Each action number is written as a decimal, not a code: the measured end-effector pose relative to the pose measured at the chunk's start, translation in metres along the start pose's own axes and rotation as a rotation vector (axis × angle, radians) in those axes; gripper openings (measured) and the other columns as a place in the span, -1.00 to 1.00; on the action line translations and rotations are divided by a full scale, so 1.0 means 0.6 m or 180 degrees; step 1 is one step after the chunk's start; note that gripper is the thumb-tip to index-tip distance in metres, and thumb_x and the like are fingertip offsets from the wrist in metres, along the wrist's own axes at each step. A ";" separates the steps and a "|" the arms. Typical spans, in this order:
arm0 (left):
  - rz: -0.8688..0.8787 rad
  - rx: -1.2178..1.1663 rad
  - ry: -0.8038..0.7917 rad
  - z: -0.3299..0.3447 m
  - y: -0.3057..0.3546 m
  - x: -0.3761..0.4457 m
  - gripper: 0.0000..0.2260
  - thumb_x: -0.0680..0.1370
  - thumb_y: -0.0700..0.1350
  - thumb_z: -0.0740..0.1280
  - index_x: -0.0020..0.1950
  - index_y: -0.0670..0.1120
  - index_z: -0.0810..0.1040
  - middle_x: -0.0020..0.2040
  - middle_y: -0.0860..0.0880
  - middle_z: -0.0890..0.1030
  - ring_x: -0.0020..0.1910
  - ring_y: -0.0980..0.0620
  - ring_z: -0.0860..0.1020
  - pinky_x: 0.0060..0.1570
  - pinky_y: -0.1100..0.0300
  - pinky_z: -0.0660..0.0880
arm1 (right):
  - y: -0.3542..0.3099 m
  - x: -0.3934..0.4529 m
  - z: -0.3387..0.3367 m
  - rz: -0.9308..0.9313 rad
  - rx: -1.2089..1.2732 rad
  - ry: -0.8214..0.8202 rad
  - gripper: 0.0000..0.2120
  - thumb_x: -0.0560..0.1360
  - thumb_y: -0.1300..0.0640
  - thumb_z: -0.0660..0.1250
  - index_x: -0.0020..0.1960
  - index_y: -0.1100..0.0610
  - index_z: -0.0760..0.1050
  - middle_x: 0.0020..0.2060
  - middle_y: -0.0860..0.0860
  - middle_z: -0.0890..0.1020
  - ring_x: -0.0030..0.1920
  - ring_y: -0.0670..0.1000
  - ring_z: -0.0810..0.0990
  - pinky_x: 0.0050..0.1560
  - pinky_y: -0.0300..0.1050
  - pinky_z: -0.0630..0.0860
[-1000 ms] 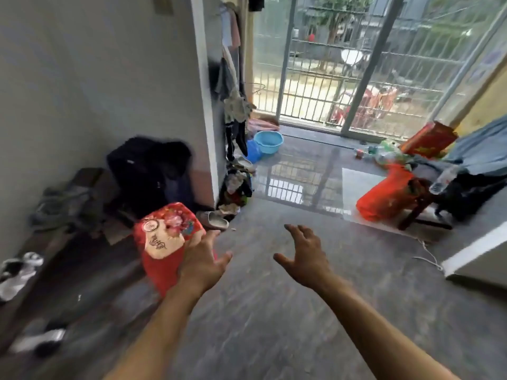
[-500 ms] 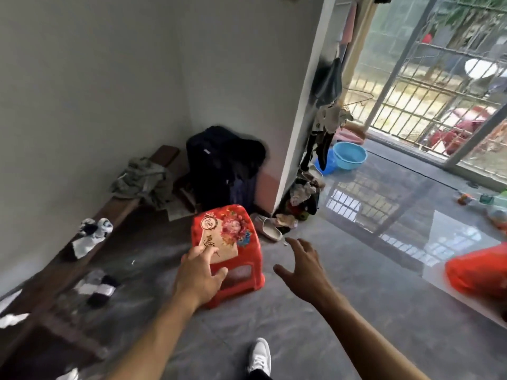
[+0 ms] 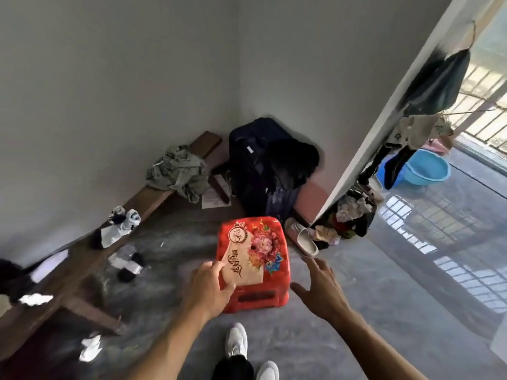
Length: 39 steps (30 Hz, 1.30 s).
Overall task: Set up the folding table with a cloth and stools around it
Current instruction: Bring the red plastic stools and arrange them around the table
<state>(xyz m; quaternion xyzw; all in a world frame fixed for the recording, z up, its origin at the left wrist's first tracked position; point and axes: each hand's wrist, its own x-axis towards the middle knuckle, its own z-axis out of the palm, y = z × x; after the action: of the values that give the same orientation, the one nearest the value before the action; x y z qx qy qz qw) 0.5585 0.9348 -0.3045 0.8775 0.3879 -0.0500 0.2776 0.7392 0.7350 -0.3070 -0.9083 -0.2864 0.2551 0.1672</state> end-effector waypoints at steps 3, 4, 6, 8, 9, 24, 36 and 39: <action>-0.0143 -0.0147 -0.0130 0.019 -0.022 0.057 -0.55 0.40 0.15 0.37 0.24 0.01 0.53 0.16 -0.02 0.58 0.19 -0.07 0.50 0.24 0.08 0.40 | -0.011 0.060 0.014 0.0029 -0.0037 -0.0109 -0.28 0.43 -0.18 0.41 0.50 -0.08 0.19 0.44 0.02 0.31 0.40 0.09 0.31 0.31 0.06 0.42; -0.0185 -0.0218 -0.0153 0.029 -0.030 0.083 -0.54 0.38 0.18 0.34 0.22 0.03 0.53 0.15 0.00 0.58 0.16 -0.05 0.51 0.21 0.08 0.43 | -0.014 0.084 0.019 0.0027 -0.0064 -0.0113 -0.28 0.44 -0.18 0.41 0.49 -0.08 0.19 0.44 0.02 0.32 0.40 0.09 0.32 0.31 0.05 0.42; -0.0227 -0.0292 -0.0130 0.053 -0.048 0.136 -0.54 0.37 0.19 0.29 0.22 0.06 0.53 0.14 0.04 0.58 0.13 -0.01 0.52 0.16 0.09 0.46 | -0.015 0.135 0.035 0.0037 -0.0118 -0.0112 -0.29 0.43 -0.18 0.41 0.49 -0.08 0.21 0.42 0.02 0.34 0.38 0.09 0.33 0.29 0.04 0.43; -0.0203 -0.0331 -0.0020 0.072 -0.056 0.186 -0.60 0.41 0.14 0.34 0.22 0.05 0.53 0.14 0.04 0.57 0.13 -0.01 0.51 0.14 0.13 0.45 | -0.013 0.187 0.055 0.0024 -0.0121 -0.0147 -0.29 0.44 -0.17 0.41 0.49 -0.09 0.20 0.42 0.02 0.34 0.37 0.10 0.34 0.29 0.05 0.42; -0.0201 -0.0368 0.0033 0.081 -0.059 0.210 -0.62 0.43 0.10 0.37 0.22 0.03 0.53 0.14 0.03 0.57 0.13 -0.02 0.52 0.13 0.15 0.44 | -0.010 0.213 0.067 0.0005 -0.0135 -0.0167 -0.29 0.44 -0.16 0.40 0.49 -0.09 0.19 0.42 0.02 0.34 0.37 0.10 0.34 0.28 0.05 0.42; -0.0926 -0.0231 -0.0379 0.346 -0.184 0.442 -0.29 0.44 0.16 0.41 0.51 0.18 0.16 0.38 -0.07 0.26 0.29 -0.09 0.34 0.13 0.10 0.42 | 0.110 0.499 0.303 0.0374 -0.0130 -0.0662 0.02 0.26 -0.29 0.49 0.49 -0.32 -0.11 0.37 0.07 0.28 0.34 0.20 0.34 0.19 0.23 0.48; -0.1119 -0.0582 0.0081 0.418 -0.209 0.450 -0.26 0.34 0.08 0.51 0.43 0.27 0.23 0.24 -0.06 0.38 0.14 -0.04 0.41 -0.06 0.05 0.53 | 0.143 0.553 0.358 0.0253 0.0374 -0.0483 0.00 0.19 -0.05 0.61 0.45 -0.25 0.08 0.31 0.09 0.33 0.30 0.19 0.35 0.12 0.23 0.52; -0.1110 -0.0638 0.0340 0.406 -0.195 0.433 -0.27 0.32 0.05 0.53 0.42 0.27 0.29 0.22 -0.01 0.41 0.14 -0.01 0.39 -0.08 0.18 0.43 | 0.141 0.546 0.341 0.0048 0.0382 -0.0413 -0.05 0.21 -0.03 0.59 0.43 -0.26 0.11 0.28 0.06 0.37 0.28 0.14 0.38 0.12 0.17 0.52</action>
<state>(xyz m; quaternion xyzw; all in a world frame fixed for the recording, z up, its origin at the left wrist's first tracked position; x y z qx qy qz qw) 0.6868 1.0402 -0.6406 0.7664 0.5511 -0.0118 0.3298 0.8925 0.8994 -0.6322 -0.8803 -0.2740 0.3314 0.2005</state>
